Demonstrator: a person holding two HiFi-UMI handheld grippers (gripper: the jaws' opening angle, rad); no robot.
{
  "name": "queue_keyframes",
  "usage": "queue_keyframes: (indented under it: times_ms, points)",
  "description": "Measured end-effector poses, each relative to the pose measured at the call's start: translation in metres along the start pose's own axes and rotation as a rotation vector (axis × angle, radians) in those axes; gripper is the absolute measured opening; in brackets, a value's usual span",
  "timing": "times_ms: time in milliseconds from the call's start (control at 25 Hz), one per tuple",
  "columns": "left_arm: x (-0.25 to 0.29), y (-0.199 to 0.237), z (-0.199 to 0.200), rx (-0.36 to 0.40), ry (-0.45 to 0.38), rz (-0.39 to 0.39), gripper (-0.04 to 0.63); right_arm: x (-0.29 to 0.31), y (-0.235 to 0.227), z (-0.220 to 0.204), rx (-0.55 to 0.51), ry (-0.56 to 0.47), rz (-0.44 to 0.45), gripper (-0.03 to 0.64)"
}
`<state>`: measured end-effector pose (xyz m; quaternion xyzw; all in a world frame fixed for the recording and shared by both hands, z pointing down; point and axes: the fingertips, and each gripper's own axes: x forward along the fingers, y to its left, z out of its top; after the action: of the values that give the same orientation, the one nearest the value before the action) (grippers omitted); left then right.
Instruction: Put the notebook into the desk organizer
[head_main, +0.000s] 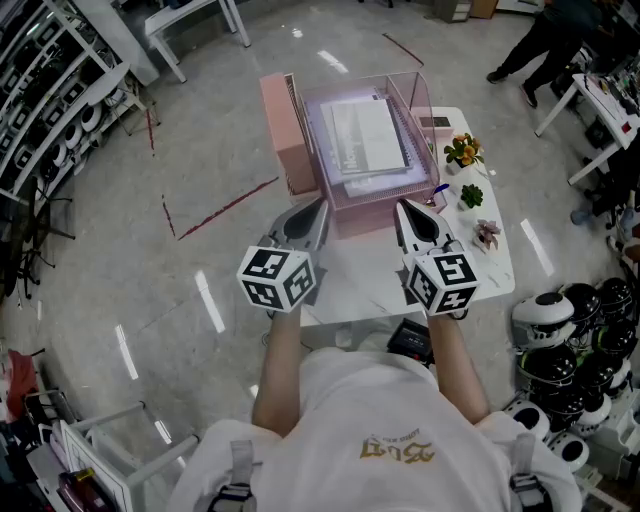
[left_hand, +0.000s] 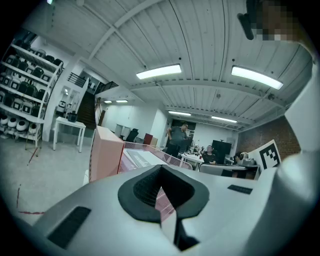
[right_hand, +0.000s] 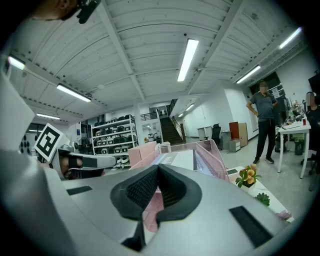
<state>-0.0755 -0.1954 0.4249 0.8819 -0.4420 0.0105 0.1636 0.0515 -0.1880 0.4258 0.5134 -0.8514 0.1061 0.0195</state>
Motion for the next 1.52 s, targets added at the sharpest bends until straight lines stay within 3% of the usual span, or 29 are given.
queue_keyframes:
  times_ms: [1520]
  points:
    - [-0.0039, -0.0027, 0.0053, 0.005, -0.008, 0.006, 0.017, -0.0039, 0.0011, 0.0064, -0.018, -0.006, 0.01, 0.01]
